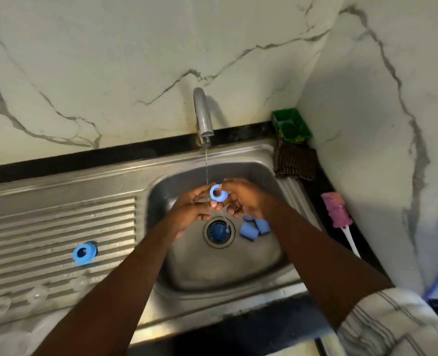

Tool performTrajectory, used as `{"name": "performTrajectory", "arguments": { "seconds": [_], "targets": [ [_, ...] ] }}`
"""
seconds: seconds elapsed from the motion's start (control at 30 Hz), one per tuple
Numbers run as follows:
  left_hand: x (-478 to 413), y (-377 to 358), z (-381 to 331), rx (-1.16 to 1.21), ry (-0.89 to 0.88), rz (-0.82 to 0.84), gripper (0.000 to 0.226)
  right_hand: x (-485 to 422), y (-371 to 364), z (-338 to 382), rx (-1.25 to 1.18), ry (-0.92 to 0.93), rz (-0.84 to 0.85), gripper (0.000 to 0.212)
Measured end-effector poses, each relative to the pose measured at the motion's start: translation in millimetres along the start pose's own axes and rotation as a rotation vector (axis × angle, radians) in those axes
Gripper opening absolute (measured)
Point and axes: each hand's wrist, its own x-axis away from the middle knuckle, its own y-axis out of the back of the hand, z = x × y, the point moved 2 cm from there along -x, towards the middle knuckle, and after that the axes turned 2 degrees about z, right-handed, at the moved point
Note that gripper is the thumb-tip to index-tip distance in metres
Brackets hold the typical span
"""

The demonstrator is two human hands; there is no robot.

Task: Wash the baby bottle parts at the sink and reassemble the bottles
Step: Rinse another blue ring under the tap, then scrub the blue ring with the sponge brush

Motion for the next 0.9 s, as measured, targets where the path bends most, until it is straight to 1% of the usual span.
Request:
{"name": "performTrajectory", "arguments": {
  "seconds": [0.03, 0.1, 0.23, 0.3, 0.37, 0.43, 0.5, 0.57, 0.6, 0.63, 0.7, 0.73, 0.83, 0.9],
  "targets": [
    [2.1, -5.7, -0.4, -0.017, -0.037, -0.018, 0.052, 2.6, 1.7, -1.5, -0.001, -0.001, 0.001, 0.025],
    [4.8, -18.7, -1.4, -0.065, -0.101, -0.033, 0.056, 7.9, 3.7, -3.0, 0.01, -0.002, -0.03, 0.021],
    [11.8, -45.0, -1.2, -0.035, -0.162, -0.052, 0.044, 27.6, 7.4, -13.5, 0.061, 0.037, -0.049, 0.022],
    [16.7, -58.4, -4.2, -0.02, -0.172, -0.018, 0.035, 39.6, 13.0, -19.9, 0.063, 0.08, -0.03, 0.023],
    [22.6, -78.2, -10.4, -0.004, -0.187, 0.073, 0.026, 51.5, 23.3, -28.1, 0.114, 0.105, -0.031, 0.021],
    [24.9, -95.3, -10.6, -0.007, -0.197, 0.11, 0.027, 65.5, 32.4, -34.0, 0.172, 0.094, -0.066, 0.028],
    [21.0, -106.0, -5.8, 0.024, -0.201, 0.072, 0.026, 81.1, 46.6, -38.6, 0.148, 0.098, -0.173, 0.035],
    [15.3, -114.3, 3.3, 0.062, -0.185, 0.036, 0.032, 100.2, 72.1, -46.7, 0.173, 0.16, -0.382, 0.03],
    [14.0, -115.2, 6.2, 0.081, -0.154, 0.022, 0.034, 109.1, 85.5, -51.4, 0.255, 0.176, -0.496, 0.025],
    [13.9, -119.5, 9.7, 0.108, -0.122, 0.024, 0.033, 121.7, 101.1, -59.9, 0.396, 0.163, -0.616, 0.021],
    [14.5, -125.4, 14.8, 0.153, -0.078, 0.041, 0.026, 147.2, 125.8, -77.4, 0.619, 0.113, -0.819, 0.025],
    [16.1, -127.8, 15.5, 0.185, -0.052, 0.048, 0.024, 159.7, 134.9, -86.4, 0.654, 0.086, -0.895, 0.026],
    [20.6, -131.0, 19.7, 0.298, 0.027, 0.095, 0.026, 181.8, 149.1, -110.0, 0.724, -0.027, -1.03, 0.015],
    [23.4, -131.0, 20.8, 0.326, 0.043, 0.124, 0.031, 187.2, 152.2, -120.2, 0.777, -0.115, -1.035, 0.016]
  ]
}}
